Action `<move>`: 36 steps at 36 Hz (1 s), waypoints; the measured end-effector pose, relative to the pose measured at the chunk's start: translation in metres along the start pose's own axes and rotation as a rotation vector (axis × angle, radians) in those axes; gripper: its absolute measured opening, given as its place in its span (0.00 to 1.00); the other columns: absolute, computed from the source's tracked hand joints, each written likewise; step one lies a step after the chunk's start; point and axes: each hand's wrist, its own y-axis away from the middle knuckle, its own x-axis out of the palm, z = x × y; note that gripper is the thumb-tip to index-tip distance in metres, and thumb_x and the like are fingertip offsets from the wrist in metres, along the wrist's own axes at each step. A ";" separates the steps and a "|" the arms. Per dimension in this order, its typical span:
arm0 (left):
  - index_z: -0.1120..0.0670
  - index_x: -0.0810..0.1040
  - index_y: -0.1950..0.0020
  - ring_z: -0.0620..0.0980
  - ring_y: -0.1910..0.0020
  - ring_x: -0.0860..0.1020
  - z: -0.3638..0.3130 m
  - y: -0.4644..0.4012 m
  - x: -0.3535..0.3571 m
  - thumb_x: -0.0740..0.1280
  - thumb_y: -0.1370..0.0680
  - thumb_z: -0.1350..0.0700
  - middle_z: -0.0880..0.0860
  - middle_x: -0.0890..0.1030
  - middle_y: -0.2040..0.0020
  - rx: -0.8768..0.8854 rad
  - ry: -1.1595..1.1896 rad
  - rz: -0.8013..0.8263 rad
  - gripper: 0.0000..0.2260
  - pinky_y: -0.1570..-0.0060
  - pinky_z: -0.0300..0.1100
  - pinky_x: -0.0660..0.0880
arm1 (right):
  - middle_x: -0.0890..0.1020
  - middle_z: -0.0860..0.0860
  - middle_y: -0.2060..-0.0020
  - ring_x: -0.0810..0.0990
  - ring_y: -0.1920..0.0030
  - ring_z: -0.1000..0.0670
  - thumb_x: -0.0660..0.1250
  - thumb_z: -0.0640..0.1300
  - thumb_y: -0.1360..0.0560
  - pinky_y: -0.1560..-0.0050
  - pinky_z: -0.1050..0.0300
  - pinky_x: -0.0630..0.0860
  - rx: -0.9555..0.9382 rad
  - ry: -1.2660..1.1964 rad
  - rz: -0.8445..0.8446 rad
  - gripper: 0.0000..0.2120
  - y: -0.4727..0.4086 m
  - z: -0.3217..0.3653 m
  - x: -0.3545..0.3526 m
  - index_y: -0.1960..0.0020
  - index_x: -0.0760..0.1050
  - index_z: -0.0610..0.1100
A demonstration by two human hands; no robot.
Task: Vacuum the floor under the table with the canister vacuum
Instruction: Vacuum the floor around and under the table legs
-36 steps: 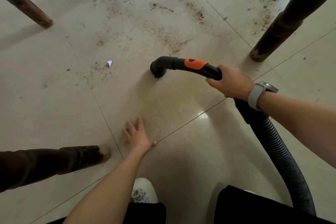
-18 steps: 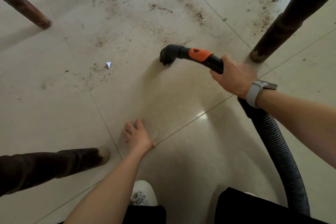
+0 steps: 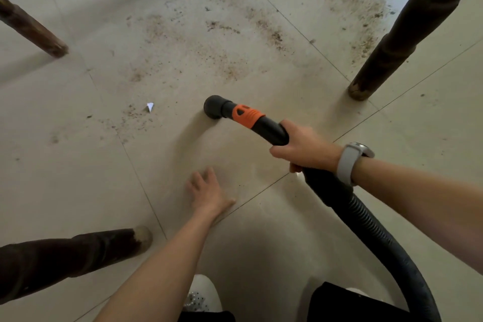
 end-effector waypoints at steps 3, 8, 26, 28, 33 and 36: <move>0.51 0.38 0.22 0.62 0.24 0.37 0.002 0.001 0.006 0.74 0.29 0.48 0.60 0.34 0.23 0.007 -0.024 0.005 0.51 0.26 0.58 0.52 | 0.78 0.47 0.63 0.80 0.72 0.48 0.66 0.43 0.27 0.72 0.56 0.79 0.026 -0.012 -0.044 0.10 0.000 -0.008 -0.007 0.47 0.69 0.44; 0.51 0.39 0.22 0.64 0.24 0.38 -0.005 0.004 0.006 0.74 0.29 0.49 0.61 0.35 0.23 -0.002 -0.058 -0.022 0.50 0.29 0.60 0.54 | 0.78 0.49 0.64 0.80 0.71 0.49 0.66 0.44 0.26 0.73 0.60 0.75 0.057 0.064 -0.249 0.10 0.002 -0.032 -0.032 0.47 0.69 0.47; 0.57 0.37 0.23 0.60 0.24 0.37 -0.044 -0.015 0.002 0.75 0.30 0.46 0.58 0.34 0.23 -0.047 -0.044 -0.030 0.54 0.30 0.61 0.56 | 0.79 0.45 0.60 0.81 0.67 0.46 0.66 0.44 0.28 0.66 0.52 0.81 0.199 -0.094 -0.395 0.16 0.001 -0.049 -0.053 0.42 0.67 0.46; 0.56 0.37 0.22 0.61 0.24 0.37 -0.045 -0.016 0.002 0.74 0.31 0.43 0.59 0.34 0.23 -0.044 -0.034 -0.035 0.54 0.31 0.63 0.56 | 0.79 0.46 0.61 0.82 0.65 0.46 0.66 0.44 0.27 0.61 0.49 0.82 0.161 -0.013 -0.364 0.15 0.003 -0.047 -0.045 0.43 0.68 0.46; 0.55 0.38 0.22 0.62 0.24 0.37 -0.049 -0.017 0.006 0.74 0.31 0.41 0.59 0.35 0.23 -0.055 -0.033 -0.053 0.54 0.32 0.65 0.57 | 0.79 0.48 0.62 0.81 0.64 0.47 0.65 0.46 0.27 0.62 0.53 0.80 0.245 0.023 -0.419 0.17 0.011 -0.063 -0.052 0.40 0.67 0.48; 0.56 0.38 0.22 0.63 0.24 0.38 -0.054 -0.017 0.005 0.75 0.31 0.43 0.60 0.35 0.23 -0.072 -0.041 -0.051 0.54 0.31 0.63 0.56 | 0.78 0.48 0.61 0.81 0.62 0.45 0.64 0.47 0.28 0.57 0.47 0.81 0.359 0.002 -0.506 0.19 0.019 -0.076 -0.068 0.39 0.65 0.49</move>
